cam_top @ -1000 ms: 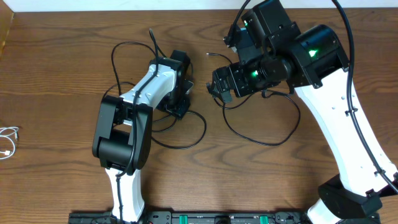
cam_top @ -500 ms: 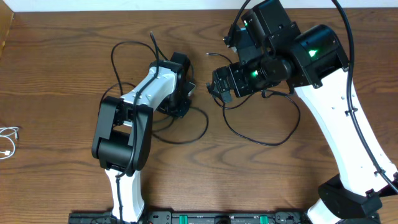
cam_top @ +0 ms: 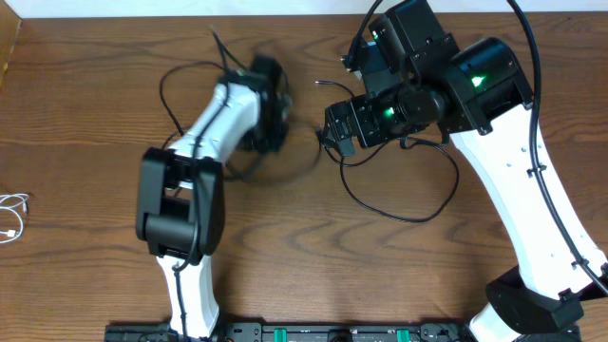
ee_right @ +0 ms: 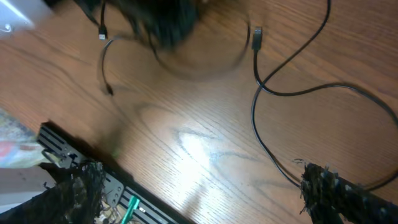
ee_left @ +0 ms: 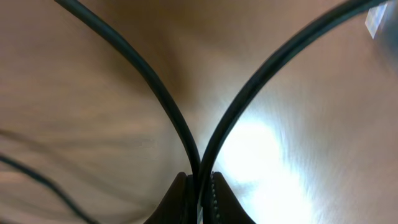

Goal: Untangle cables

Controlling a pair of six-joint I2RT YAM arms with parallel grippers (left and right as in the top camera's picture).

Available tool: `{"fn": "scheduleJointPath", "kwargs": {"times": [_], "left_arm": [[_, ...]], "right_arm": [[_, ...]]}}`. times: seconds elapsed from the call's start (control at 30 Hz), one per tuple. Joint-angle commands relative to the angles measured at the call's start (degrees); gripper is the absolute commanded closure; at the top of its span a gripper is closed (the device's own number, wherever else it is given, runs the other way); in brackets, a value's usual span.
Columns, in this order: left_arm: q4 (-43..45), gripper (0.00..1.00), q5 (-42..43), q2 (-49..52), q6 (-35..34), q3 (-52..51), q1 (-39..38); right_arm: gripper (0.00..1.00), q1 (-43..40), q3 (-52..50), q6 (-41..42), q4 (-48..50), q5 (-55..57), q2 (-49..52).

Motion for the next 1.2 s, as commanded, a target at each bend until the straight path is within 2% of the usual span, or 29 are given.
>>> {"fn": "scheduleJointPath", "kwargs": {"times": [0.0, 0.17, 0.27, 0.33, 0.4, 0.53, 0.57, 0.6, 0.63, 0.93, 1.17], "left_arm": [[1.2, 0.92, -1.4, -0.9, -2.1, 12.7, 5.1], [6.1, 0.93, -2.6, -0.9, -3.8, 32.3, 12.4], [9.9, 0.93, -12.5, -0.9, -10.0, 41.7, 16.6], [12.0, 0.92, -15.6, -0.9, -13.3, 44.7, 19.3], [13.0, 0.92, -15.7, -0.9, -13.5, 45.1, 22.5], [9.8, 0.91, -20.4, 1.6, -13.6, 44.3, 26.9], [9.0, 0.7, -20.4, 2.4, -13.6, 43.8, 27.6], [8.2, 0.32, -20.4, 3.5, -14.2, 42.8, 28.3], [7.6, 0.06, -20.2, 4.5, -14.9, 41.9, 28.7], [0.7, 0.05, -19.8, 14.7, -15.5, 35.9, 29.2], [-0.9, 0.04, -19.5, 17.3, -15.4, 35.0, 24.7]], "right_arm": [[0.01, 0.3, 0.5, -0.6, -0.3, 2.0, 0.5], [0.01, 0.3, 0.5, -0.6, -0.4, 2.0, 0.5], [0.01, 0.3, 0.5, -0.6, -0.7, 2.0, 0.5], [0.01, 0.3, 0.5, -0.6, -0.7, 2.0, 0.5], [0.01, 0.3, 0.5, -0.6, -0.7, 2.0, 0.5], [0.01, 0.3, 0.5, -0.6, -0.7, 2.0, 0.6], [0.01, 0.3, 0.5, -0.6, -0.6, 2.0, 0.6], [0.01, 0.3, 0.5, -0.6, -0.5, 2.0, 0.6], [0.01, 0.3, 0.5, -0.4, -0.5, 2.0, 0.6], [0.01, 0.3, 0.5, 0.5, -2.3, 1.9, 0.6], [0.01, 0.3, 0.5, 0.5, -2.0, 1.9, 0.6]]}}
